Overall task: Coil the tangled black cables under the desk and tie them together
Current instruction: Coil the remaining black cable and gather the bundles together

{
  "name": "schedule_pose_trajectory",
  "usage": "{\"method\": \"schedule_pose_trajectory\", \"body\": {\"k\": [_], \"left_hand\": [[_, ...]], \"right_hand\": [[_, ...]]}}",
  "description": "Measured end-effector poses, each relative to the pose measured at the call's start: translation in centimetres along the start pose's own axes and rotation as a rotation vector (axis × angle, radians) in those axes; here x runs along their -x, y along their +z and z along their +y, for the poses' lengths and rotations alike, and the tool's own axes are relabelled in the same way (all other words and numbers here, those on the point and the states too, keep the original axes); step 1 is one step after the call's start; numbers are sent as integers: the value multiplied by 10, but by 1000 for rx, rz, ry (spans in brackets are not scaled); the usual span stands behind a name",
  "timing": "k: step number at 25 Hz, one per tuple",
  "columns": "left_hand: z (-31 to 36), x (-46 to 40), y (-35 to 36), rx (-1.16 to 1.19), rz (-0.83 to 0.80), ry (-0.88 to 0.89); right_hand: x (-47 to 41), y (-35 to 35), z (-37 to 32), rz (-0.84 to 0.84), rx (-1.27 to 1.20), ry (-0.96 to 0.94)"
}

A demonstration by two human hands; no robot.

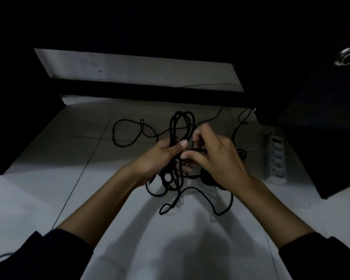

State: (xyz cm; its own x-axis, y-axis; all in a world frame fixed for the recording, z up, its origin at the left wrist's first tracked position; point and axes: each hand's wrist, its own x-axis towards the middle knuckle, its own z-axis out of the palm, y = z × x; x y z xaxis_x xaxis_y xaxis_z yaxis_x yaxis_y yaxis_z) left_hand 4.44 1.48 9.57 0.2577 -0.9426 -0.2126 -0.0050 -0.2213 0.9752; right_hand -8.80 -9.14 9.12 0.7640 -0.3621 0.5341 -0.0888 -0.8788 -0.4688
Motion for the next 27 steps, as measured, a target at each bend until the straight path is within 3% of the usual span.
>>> {"method": "schedule_pose_trajectory", "body": {"k": [6, 11, 16, 21, 23, 27], "left_hand": [[0, 3, 1, 60, -8, -62], [3, 9, -8, -37, -56, -95], [3, 12, -15, 235, -27, 13], [1, 8, -17, 341, 16, 99], [-2, 6, -17, 295, 47, 102], [-9, 3, -3, 153, 105, 122]], "right_hand": [[1, -3, 5, -54, -82, 76], [10, -13, 24, -137, -103, 77], [26, -13, 42, -118, -134, 223], [39, -16, 48, -286, -160, 352], [37, -17, 42, -254, -257, 384], [19, -11, 13, -1, -566, 456]]}}
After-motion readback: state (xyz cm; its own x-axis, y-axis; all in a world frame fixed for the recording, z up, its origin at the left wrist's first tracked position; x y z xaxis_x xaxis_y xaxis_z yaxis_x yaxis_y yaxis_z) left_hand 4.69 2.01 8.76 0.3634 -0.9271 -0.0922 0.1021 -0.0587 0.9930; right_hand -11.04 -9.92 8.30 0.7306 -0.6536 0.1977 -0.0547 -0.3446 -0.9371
